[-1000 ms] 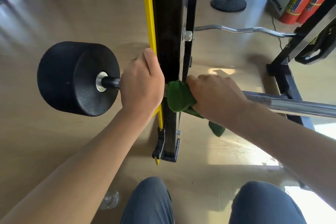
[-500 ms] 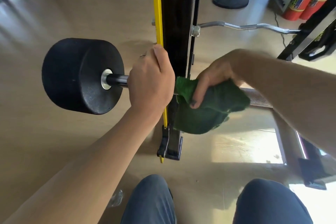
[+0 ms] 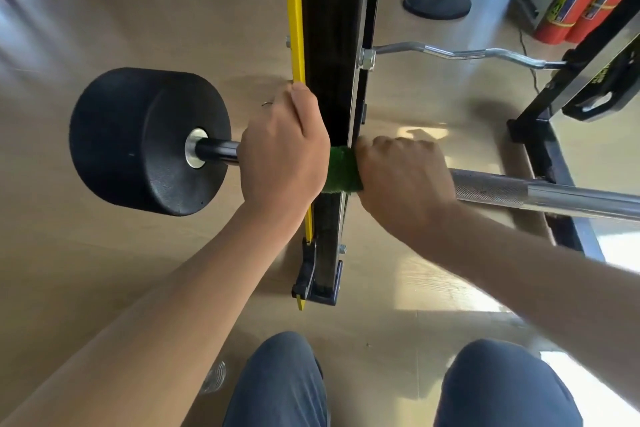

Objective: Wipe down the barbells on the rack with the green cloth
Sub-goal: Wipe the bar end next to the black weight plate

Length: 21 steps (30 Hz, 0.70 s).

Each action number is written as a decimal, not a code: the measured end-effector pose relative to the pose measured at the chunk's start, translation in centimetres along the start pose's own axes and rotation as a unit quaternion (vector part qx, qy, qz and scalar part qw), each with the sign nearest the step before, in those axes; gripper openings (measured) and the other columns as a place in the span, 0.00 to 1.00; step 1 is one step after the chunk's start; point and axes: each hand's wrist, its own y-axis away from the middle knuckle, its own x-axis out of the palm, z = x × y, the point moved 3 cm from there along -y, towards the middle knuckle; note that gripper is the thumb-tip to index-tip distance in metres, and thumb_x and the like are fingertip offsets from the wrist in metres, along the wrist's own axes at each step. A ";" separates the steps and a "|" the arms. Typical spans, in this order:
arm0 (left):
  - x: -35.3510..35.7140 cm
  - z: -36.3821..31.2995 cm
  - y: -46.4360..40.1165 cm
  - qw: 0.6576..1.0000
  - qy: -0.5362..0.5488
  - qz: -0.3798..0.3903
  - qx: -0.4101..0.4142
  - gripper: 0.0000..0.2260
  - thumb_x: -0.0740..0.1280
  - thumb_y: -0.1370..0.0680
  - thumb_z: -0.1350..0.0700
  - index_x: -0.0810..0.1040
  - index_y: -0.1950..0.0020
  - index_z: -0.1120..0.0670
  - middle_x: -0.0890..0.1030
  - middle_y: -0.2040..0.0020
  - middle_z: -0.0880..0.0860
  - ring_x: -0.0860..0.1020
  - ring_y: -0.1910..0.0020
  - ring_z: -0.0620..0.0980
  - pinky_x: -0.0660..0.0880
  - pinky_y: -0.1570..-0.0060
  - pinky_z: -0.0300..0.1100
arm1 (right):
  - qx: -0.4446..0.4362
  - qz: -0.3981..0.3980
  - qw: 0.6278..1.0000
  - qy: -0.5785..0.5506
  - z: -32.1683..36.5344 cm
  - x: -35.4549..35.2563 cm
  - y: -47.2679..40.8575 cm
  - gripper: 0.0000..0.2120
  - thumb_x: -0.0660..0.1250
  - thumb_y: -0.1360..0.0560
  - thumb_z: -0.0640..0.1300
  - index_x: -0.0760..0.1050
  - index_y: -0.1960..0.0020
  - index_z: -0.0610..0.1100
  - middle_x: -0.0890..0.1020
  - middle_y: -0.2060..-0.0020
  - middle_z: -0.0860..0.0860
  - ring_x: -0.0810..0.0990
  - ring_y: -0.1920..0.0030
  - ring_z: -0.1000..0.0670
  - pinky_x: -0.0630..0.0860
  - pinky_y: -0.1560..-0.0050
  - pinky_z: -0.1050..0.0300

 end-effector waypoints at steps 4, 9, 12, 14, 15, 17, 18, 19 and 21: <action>-0.1 0.0 0.0 1.000 0.003 0.004 -0.009 0.20 0.44 0.17 0.47 0.69 0.60 0.52 0.72 0.69 0.49 0.70 0.73 0.42 0.59 0.75 0.28 | 0.005 0.002 1.000 -0.008 0.6 0.3 0.1 0.10 0.66 0.27 0.46 0.64 0.56 0.47 0.70 0.68 0.52 0.67 0.70 0.50 0.63 0.66 0.57; -0.5 0.0 0.1 1.000 0.011 0.005 -0.005 0.14 0.47 0.15 0.54 0.65 0.58 0.51 0.63 0.71 0.43 0.63 0.76 0.40 0.64 0.69 0.20 | 0.019 0.595 0.707 -0.381 -2.7 -1.4 -4.7 0.17 0.78 0.32 0.45 0.82 0.46 0.41 0.86 0.53 0.44 0.85 0.52 0.43 0.80 0.44 0.47; -0.3 0.2 -0.2 1.000 0.020 0.013 -0.013 0.15 0.47 0.16 0.53 0.65 0.60 0.51 0.65 0.72 0.44 0.65 0.76 0.41 0.64 0.73 0.24 | 0.041 0.661 0.635 -0.397 -2.6 -0.3 -5.5 0.07 0.76 0.34 0.40 0.86 0.57 0.39 0.85 0.55 0.41 0.85 0.55 0.42 0.81 0.45 0.46; -0.3 0.2 -0.2 1.000 0.008 0.017 -0.008 0.15 0.46 0.16 0.52 0.66 0.59 0.51 0.65 0.71 0.44 0.65 0.75 0.41 0.64 0.73 0.25 | 0.056 0.664 0.626 -0.405 -2.1 0.5 -5.4 0.05 0.74 0.34 0.39 0.86 0.60 0.38 0.85 0.59 0.41 0.85 0.60 0.43 0.83 0.52 0.49; -0.4 0.1 -0.2 1.000 0.015 0.017 -0.015 0.14 0.45 0.16 0.53 0.66 0.56 0.52 0.64 0.71 0.43 0.64 0.74 0.41 0.64 0.71 0.25 | 0.056 0.667 0.620 -0.410 -1.9 0.8 -5.2 0.07 0.72 0.32 0.40 0.86 0.58 0.38 0.85 0.58 0.40 0.85 0.60 0.43 0.83 0.52 0.48; -0.2 0.6 -0.2 0.999 0.024 0.026 -0.035 0.13 0.47 0.15 0.53 0.68 0.52 0.54 0.62 0.69 0.44 0.64 0.72 0.45 0.65 0.67 0.28 | 0.063 0.670 0.615 -0.411 -1.8 0.7 -4.8 0.11 0.69 0.31 0.41 0.85 0.54 0.37 0.85 0.55 0.39 0.84 0.56 0.41 0.80 0.44 0.43; -0.2 0.7 -0.3 0.998 0.028 0.030 -0.054 0.15 0.48 0.15 0.52 0.72 0.50 0.56 0.63 0.68 0.45 0.66 0.70 0.48 0.65 0.65 0.33 | 0.070 0.665 0.620 -0.411 -1.8 0.5 -4.6 0.12 0.70 0.31 0.42 0.85 0.52 0.36 0.85 0.54 0.38 0.84 0.54 0.40 0.78 0.41 0.41; -0.2 0.6 -0.3 0.997 0.023 0.041 -0.060 0.16 0.50 0.15 0.52 0.74 0.49 0.57 0.64 0.68 0.45 0.67 0.68 0.50 0.65 0.63 0.36 | 0.079 0.651 0.635 -0.409 -1.8 0.4 -4.4 0.13 0.72 0.30 0.43 0.84 0.49 0.36 0.85 0.53 0.38 0.84 0.53 0.39 0.78 0.40 0.40; -0.6 0.2 -0.2 0.999 0.011 0.025 -0.042 0.15 0.48 0.15 0.53 0.72 0.52 0.56 0.62 0.69 0.43 0.65 0.71 0.48 0.65 0.65 0.32 | 0.075 0.577 0.718 -0.382 -1.7 0.0 -4.3 0.15 0.76 0.32 0.47 0.84 0.50 0.39 0.86 0.55 0.41 0.86 0.54 0.41 0.81 0.46 0.43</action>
